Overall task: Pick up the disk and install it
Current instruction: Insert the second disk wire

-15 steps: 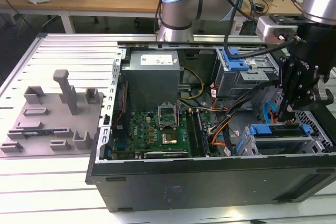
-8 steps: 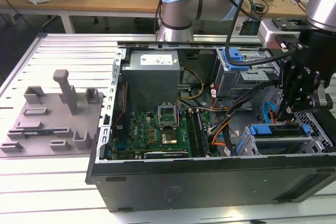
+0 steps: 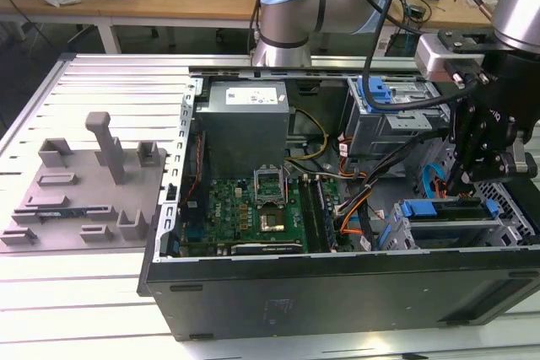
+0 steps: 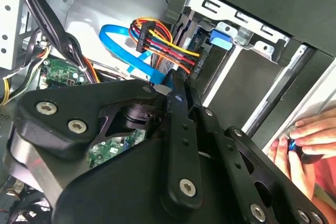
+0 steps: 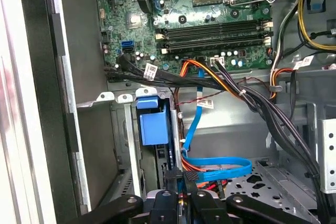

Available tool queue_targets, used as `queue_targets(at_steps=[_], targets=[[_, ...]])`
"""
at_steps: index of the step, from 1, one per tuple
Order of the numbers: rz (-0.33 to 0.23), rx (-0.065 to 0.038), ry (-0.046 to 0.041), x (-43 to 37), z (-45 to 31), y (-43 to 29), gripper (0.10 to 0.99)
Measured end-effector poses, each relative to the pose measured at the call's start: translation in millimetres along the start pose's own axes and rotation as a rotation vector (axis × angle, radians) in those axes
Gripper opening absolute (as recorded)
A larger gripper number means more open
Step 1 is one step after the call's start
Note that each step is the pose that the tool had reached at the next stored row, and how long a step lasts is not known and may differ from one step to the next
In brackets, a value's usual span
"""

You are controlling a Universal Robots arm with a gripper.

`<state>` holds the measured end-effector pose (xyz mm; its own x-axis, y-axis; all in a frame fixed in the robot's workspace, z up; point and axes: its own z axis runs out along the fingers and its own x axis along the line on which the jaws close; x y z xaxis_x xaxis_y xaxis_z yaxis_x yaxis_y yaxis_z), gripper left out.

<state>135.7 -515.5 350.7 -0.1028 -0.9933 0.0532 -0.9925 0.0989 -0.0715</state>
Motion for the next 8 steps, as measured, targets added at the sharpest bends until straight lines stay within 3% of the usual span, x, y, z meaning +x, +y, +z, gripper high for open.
queue_targets(at_steps=[5, 8], targets=[[-0.005, 0.000, -0.0115, 3.6, 0.3, 2.6, 0.161], [-0.014, 0.004, -0.0322, 8.7, 0.6, 2.6, 0.161]])
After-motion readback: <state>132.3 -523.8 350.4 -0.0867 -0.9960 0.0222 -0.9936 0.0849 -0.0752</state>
